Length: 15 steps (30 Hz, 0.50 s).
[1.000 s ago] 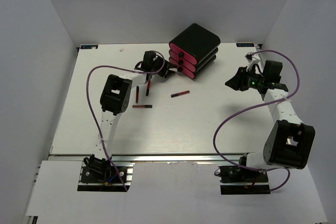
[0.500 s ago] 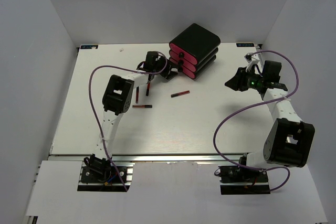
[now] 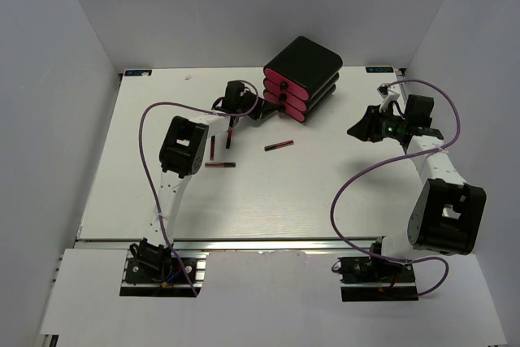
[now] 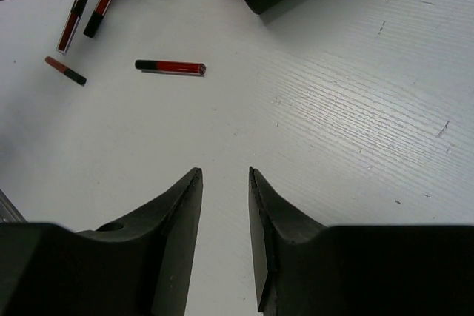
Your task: Organize the makeup
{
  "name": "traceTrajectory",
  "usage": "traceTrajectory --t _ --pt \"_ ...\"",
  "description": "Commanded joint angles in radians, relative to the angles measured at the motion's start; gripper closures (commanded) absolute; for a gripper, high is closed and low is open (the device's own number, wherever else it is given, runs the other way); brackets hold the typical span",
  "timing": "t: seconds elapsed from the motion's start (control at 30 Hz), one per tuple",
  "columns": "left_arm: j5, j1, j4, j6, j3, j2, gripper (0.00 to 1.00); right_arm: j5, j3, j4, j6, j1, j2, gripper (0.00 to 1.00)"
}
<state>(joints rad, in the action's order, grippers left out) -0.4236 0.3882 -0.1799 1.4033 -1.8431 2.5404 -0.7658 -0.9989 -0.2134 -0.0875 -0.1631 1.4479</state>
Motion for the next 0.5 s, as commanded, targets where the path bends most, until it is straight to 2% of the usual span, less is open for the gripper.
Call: traceTrajectory --t 0.0,0.1,0.13,0.17,0.2,0.3,0.47 --pt "-0.015 0.017 0.028 -0.009 0.067 -0.038 0.80 -0.006 -0.035 0.023 -0.004 0.000 0.005 0.63" --pt "-0.015 0.014 0.001 -0.004 0.100 -0.061 0.80 -0.007 -0.037 0.025 -0.004 0.002 0.008 0.63" --pt "-0.018 0.014 -0.010 0.000 0.117 -0.068 0.76 -0.007 -0.037 0.023 -0.004 0.000 0.006 0.63" --pt "-0.021 0.014 -0.015 0.000 0.119 -0.072 0.68 -0.007 -0.037 0.025 -0.004 0.000 0.006 0.63" --pt "-0.023 0.015 -0.013 -0.001 0.120 -0.072 0.53 -0.007 -0.035 0.023 -0.004 0.002 0.006 0.63" --pt "-0.026 0.015 -0.029 0.000 0.122 -0.080 0.41 -0.006 -0.032 0.025 -0.006 0.002 0.005 0.63" --pt "-0.024 0.014 -0.058 0.011 0.127 -0.086 0.40 -0.006 -0.029 0.025 -0.011 0.000 0.000 0.62"
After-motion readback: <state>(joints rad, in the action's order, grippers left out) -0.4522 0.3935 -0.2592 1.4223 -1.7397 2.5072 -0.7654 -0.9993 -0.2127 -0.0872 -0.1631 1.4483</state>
